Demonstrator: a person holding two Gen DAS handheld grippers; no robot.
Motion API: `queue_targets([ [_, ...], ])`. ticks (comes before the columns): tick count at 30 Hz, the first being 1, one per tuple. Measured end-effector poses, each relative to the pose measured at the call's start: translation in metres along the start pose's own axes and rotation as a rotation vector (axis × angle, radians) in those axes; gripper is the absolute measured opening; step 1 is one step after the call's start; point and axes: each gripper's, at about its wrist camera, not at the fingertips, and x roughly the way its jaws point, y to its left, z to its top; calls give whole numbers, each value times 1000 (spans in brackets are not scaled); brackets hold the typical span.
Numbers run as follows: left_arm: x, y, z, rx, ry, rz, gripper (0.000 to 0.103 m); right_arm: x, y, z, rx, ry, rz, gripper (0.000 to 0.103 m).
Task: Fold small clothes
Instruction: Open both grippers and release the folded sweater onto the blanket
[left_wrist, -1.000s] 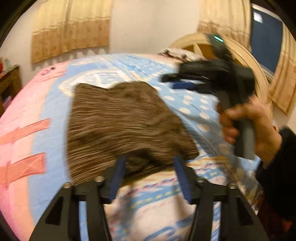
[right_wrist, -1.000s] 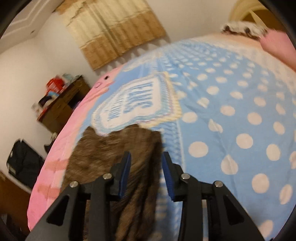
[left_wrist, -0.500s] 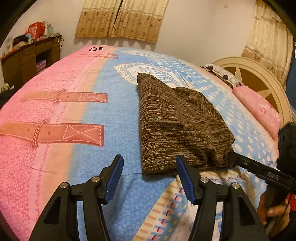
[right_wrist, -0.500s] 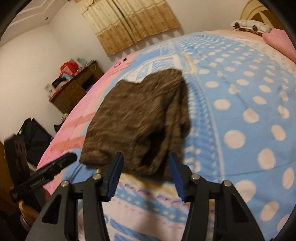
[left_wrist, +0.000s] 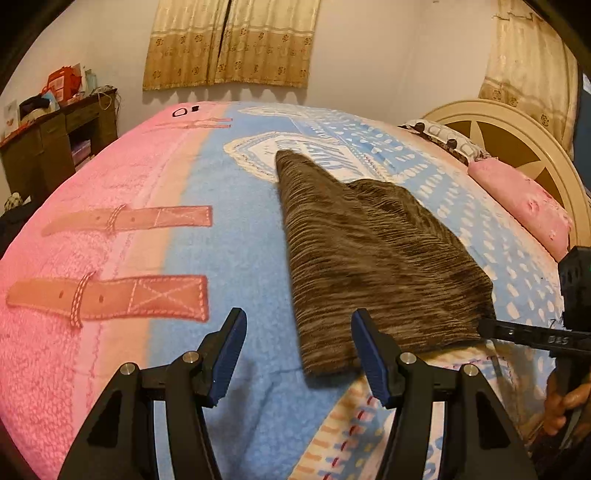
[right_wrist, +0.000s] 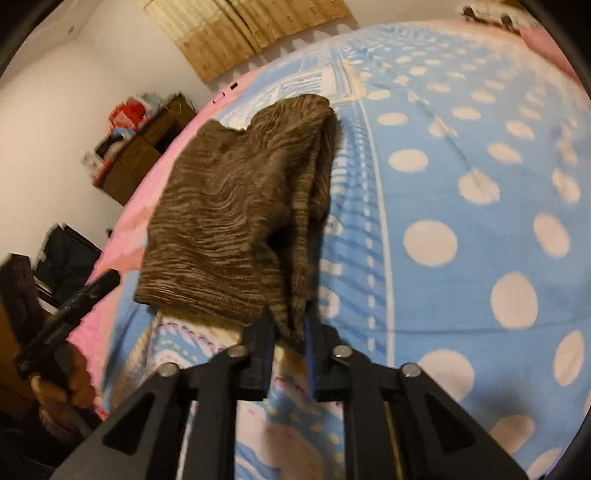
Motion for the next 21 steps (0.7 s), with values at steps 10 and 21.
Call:
queue_targets([
  [10, 33, -24, 13, 28, -18, 52, 60, -17, 58, 75, -233, -206, -111, 26],
  [21, 56, 0, -4, -39, 43, 107, 75, 133, 44, 177, -322, -56, -202, 10],
])
